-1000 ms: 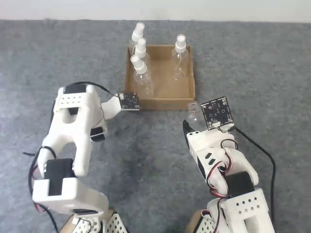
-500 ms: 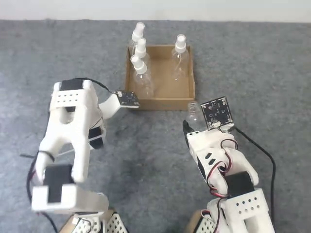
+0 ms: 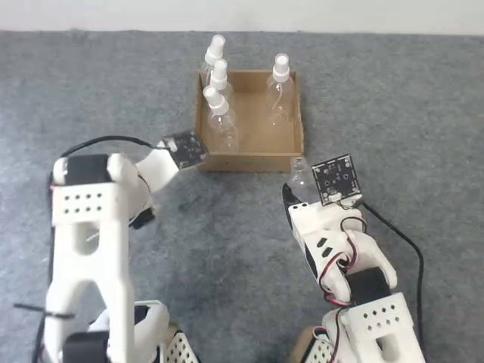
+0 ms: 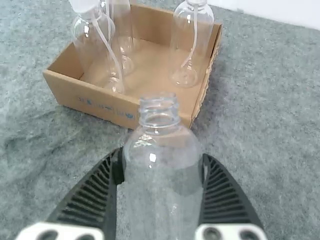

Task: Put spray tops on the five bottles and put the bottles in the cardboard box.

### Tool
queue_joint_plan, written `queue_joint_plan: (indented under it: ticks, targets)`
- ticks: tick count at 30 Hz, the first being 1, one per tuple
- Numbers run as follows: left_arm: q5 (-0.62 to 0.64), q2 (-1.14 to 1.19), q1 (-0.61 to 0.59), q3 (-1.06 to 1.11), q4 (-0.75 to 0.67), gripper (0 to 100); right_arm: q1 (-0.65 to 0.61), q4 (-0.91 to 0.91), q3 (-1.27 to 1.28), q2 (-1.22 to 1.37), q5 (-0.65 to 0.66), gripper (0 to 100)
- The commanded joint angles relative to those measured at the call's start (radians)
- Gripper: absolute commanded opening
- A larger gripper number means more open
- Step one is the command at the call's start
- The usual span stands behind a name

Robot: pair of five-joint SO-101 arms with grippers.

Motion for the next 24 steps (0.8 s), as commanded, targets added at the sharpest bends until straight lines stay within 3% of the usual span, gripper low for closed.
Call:
queue_joint_plan:
  ticks: [1,9,17,24]
  targets:
    - [0.114,-0.097,0.005,-0.007,-0.08,1,0.002,-0.027,-0.014,-0.027,-0.002,5.9]
    - [0.371,-0.132,0.023,-0.007,-0.259,1,0.002,-0.028,-0.014,-0.027,-0.002,6.1]
    - [0.62,-0.19,0.126,-0.008,-0.365,1,0.002,-0.028,-0.014,-0.027,-0.002,6.2]
    - [0.804,-0.293,0.147,-0.008,-0.451,1,0.002,-0.028,-0.014,-0.027,-0.002,6.2]
